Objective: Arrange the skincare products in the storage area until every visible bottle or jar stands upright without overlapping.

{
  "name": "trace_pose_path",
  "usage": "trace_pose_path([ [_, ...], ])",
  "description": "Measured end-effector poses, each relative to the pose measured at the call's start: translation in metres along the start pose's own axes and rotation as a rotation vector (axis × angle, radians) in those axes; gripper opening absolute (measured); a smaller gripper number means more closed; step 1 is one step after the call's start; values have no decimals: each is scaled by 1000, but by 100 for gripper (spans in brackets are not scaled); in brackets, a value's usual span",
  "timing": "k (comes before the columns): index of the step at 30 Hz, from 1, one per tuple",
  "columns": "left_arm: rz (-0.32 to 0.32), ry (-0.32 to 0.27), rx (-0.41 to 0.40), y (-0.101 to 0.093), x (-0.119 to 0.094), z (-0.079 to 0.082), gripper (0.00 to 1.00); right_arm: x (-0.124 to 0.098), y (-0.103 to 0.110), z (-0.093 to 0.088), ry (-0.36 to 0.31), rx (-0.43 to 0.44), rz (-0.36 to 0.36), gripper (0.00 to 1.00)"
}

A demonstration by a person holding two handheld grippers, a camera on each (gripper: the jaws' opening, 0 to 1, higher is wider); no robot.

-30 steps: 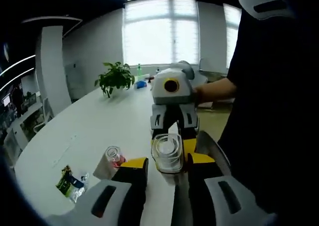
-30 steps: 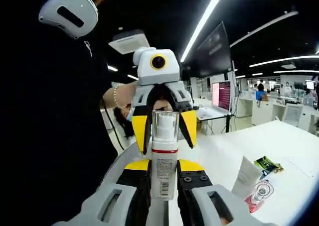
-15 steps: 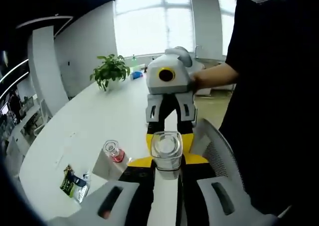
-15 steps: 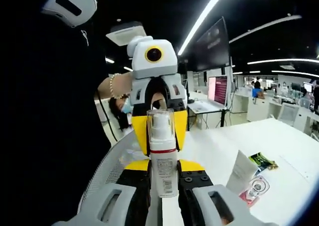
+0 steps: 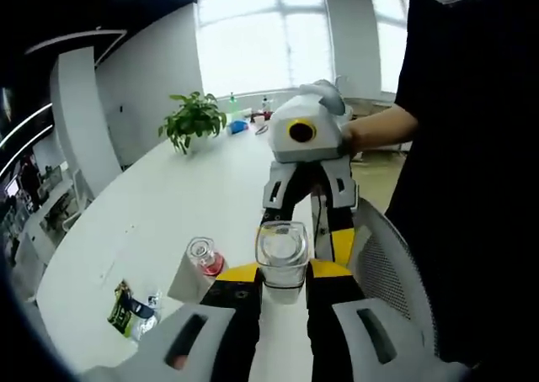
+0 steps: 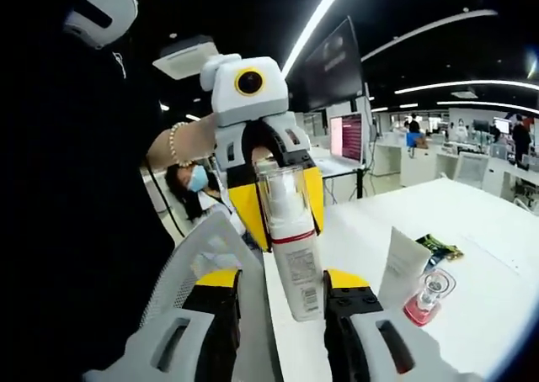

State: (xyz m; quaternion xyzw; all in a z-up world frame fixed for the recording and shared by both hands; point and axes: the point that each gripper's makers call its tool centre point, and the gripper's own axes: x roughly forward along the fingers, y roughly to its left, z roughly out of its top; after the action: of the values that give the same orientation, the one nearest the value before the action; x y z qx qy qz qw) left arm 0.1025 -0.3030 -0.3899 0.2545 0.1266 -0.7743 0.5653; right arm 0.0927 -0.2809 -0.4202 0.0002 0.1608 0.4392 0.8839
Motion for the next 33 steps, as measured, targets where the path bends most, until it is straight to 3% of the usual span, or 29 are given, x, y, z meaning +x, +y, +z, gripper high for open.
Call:
trace_pose_path([
  [7,16,41,-8,8,11,-14,23,-7,-8,-10,2,35,-58,46],
  [18,23,95,-26,27,33,-54,23,-17,-19,-22,-17,93,-166,65],
  [33,7,96,-38,43,59,-96,22,-16,-25,-39,-18,170,-237,84],
])
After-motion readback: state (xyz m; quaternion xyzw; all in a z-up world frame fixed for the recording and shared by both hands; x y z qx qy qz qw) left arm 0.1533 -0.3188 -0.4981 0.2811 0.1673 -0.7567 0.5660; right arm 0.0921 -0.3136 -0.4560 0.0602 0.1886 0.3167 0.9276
